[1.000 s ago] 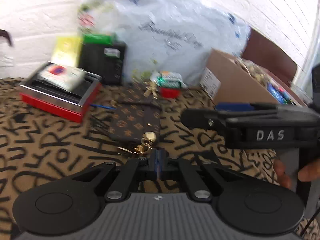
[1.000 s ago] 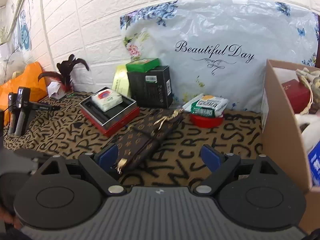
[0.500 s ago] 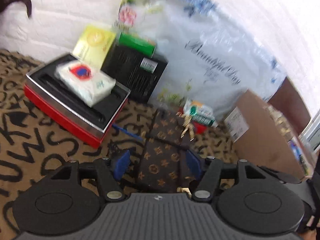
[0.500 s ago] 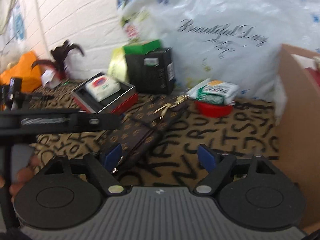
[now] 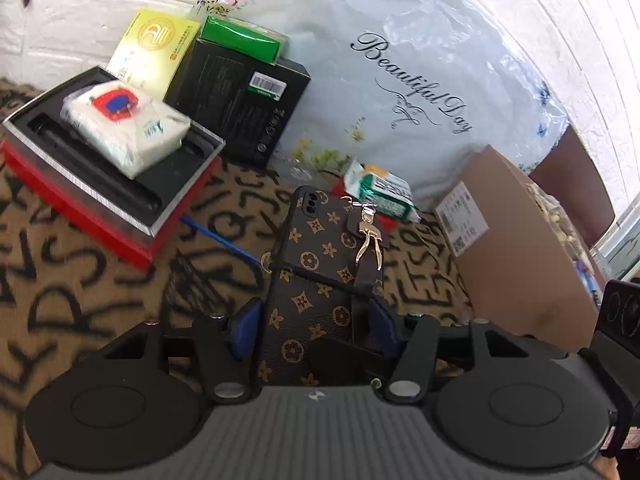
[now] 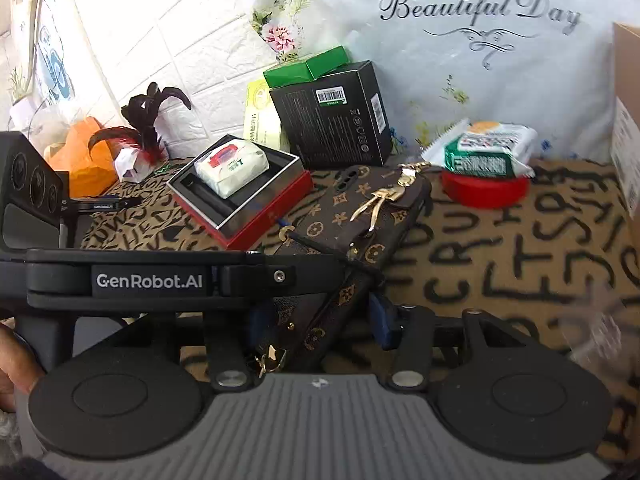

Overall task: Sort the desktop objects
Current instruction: 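Lift the phone case with the left tool while the right tool grips its edge, then carry the phone case into the cardboard box and open both tools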

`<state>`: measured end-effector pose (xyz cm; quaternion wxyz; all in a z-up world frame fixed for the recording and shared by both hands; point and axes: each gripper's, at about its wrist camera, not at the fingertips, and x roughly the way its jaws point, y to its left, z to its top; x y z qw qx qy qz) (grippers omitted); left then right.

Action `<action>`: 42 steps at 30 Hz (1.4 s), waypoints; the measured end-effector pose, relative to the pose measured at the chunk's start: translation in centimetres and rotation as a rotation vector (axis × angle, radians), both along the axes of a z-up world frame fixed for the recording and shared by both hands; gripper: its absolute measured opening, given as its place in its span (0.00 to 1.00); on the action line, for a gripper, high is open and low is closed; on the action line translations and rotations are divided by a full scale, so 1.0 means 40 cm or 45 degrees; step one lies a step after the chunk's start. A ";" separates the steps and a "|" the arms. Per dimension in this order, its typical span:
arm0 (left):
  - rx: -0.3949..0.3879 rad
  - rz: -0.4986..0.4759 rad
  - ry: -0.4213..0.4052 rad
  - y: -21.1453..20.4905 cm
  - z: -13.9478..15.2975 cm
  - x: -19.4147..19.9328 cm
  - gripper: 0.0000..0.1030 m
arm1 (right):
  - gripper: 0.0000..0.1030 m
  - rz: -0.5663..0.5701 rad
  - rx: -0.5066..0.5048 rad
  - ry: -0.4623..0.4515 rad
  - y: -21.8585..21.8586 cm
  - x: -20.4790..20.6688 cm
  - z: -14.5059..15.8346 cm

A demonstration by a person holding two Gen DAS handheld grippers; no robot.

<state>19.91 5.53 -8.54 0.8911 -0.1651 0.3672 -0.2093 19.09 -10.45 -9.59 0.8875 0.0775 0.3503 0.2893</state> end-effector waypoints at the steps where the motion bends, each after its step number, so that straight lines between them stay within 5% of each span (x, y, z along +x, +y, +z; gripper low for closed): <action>1: -0.011 0.002 0.000 -0.006 0.003 -0.019 0.58 | 0.46 0.002 -0.004 -0.001 -0.007 -0.012 0.004; 10: -0.049 0.037 -0.114 -0.059 0.117 -0.214 0.58 | 0.45 0.023 -0.007 -0.115 -0.084 -0.193 0.098; 19: -0.075 -0.075 -0.349 -0.203 0.293 -0.310 0.58 | 0.45 -0.084 0.084 -0.388 -0.230 -0.343 0.263; 30: -0.132 -0.366 -0.457 -0.548 0.375 -0.270 0.58 | 0.45 -0.398 0.087 -0.571 -0.550 -0.395 0.366; 42: -0.184 -0.452 -0.361 -0.802 0.350 -0.110 0.58 | 0.45 -0.545 0.051 -0.515 -0.800 -0.251 0.342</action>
